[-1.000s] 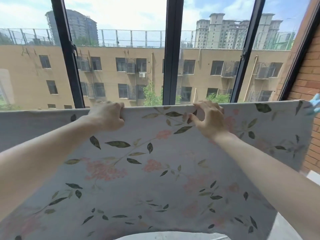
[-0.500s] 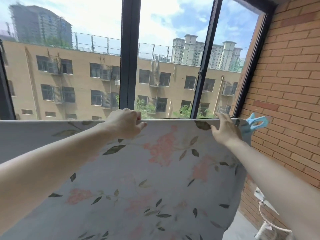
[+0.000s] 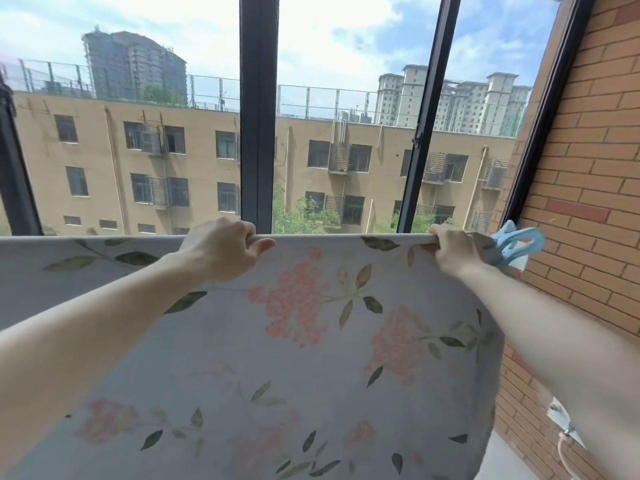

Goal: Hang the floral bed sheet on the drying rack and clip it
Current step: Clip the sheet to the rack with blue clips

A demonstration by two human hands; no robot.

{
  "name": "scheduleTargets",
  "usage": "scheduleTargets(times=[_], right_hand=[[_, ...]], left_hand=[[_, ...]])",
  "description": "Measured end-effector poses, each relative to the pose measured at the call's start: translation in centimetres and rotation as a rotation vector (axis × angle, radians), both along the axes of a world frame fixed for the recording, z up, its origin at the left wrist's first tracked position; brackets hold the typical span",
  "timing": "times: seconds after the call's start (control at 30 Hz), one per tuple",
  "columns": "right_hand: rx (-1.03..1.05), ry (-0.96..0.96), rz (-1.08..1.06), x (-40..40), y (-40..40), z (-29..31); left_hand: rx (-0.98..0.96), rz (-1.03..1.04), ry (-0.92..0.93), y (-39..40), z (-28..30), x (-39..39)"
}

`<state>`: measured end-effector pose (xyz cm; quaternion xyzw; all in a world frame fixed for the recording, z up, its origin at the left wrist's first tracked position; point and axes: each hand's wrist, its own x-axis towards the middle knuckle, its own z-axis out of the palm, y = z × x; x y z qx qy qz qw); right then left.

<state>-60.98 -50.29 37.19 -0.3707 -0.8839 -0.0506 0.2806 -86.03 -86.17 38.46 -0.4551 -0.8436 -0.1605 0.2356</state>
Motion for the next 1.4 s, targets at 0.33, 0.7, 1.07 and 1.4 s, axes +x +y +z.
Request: scheduleTargets(times=[0.33,0.7,1.07,1.4], right_hand=[[0.035,0.043,0.066,-3.8,1.7,0.3],[-0.08,0.143,0.081,-4.6,2.2,-1.4],[-0.144,0.149,0.212,-5.7,-1.6,-1.1],[-0.158,0.289,0.182,-6.5,-2.7,-2.4]], left_hand=[[0.004,0.094,-0.009,1.6,-0.2,-2.5],[0.016,0.123,-0.019,2.1,-1.6,-2.6],[-0.049,0.183,-0.018,0.4,-2.0,-2.7],[0.01,0.172,0.024,-0.6,-3.3,-3.0]])
